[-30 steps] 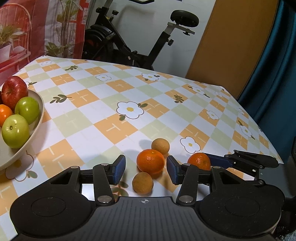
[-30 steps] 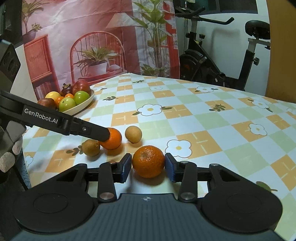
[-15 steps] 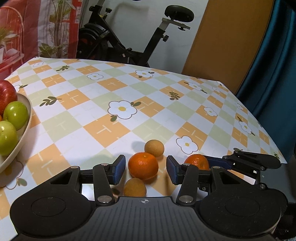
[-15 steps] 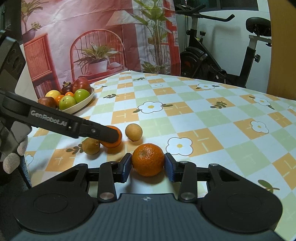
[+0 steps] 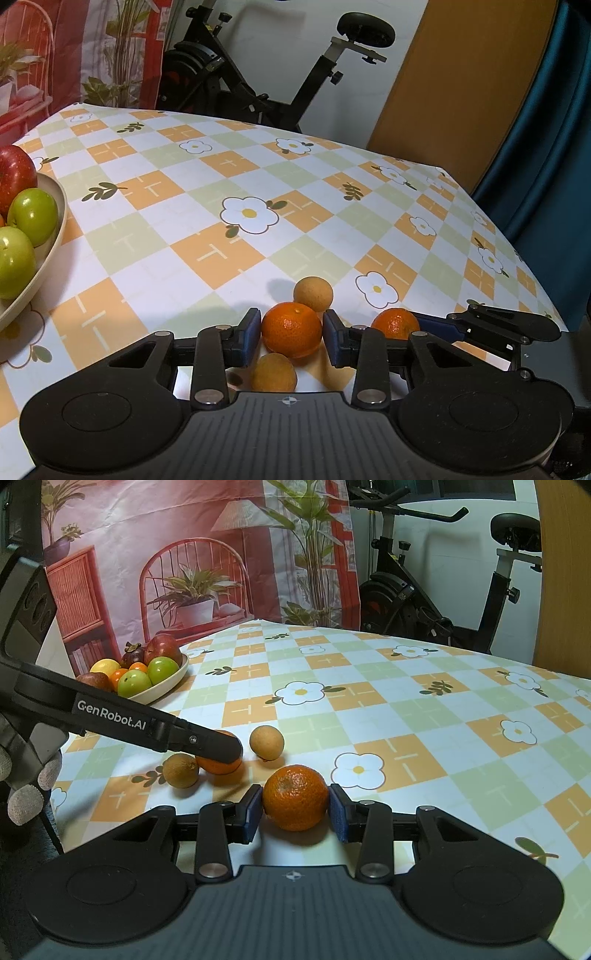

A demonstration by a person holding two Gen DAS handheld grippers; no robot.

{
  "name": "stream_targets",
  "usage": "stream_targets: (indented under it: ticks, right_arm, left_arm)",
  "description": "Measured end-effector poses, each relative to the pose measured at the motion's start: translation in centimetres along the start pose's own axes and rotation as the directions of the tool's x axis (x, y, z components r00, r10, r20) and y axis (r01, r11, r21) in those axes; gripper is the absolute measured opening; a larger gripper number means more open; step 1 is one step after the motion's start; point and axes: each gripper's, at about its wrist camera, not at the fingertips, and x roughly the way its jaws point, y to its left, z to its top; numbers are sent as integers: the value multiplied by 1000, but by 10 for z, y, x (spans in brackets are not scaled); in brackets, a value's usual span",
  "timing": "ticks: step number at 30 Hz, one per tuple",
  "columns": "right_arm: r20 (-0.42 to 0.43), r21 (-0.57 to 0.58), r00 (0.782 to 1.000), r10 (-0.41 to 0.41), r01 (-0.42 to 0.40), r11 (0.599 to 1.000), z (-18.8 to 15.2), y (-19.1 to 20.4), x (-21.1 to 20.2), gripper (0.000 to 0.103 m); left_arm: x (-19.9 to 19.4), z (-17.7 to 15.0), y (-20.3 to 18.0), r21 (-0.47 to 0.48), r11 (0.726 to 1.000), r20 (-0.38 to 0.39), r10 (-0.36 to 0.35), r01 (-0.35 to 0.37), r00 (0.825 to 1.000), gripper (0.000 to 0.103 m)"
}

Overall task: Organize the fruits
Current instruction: 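Lower the left tool onto an orange and close around it, then carry the orange in the left tool over the plate while the right tool carries another orange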

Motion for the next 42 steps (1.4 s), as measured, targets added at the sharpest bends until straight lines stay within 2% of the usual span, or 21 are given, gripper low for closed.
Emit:
stream_targets:
  ticks: [15, 31, 36, 42]
  right_arm:
    - [0, 1, 1000, 0, 0, 1000, 0, 0, 0, 41]
    - [16, 64, 999, 29, -30, 997, 1, -7, -4, 41]
    - [22, 107, 1000, 18, -20, 994, 4, -12, -8, 41]
    - [42, 114, 999, 14, -19, 993, 20, -6, -15, 41]
  left_arm:
    - [-1, 0, 2, -4, 1000, 1, -5, 5, 1000, 38]
    - [-24, 5, 6, -32, 999, 67, -3, 5, 998, 38]
    - [-42, 15, 20, -59, 998, 118, 20, -13, 993, 38]
    - [-69, 36, 62, -137, 988, 161, 90, -68, 983, 38]
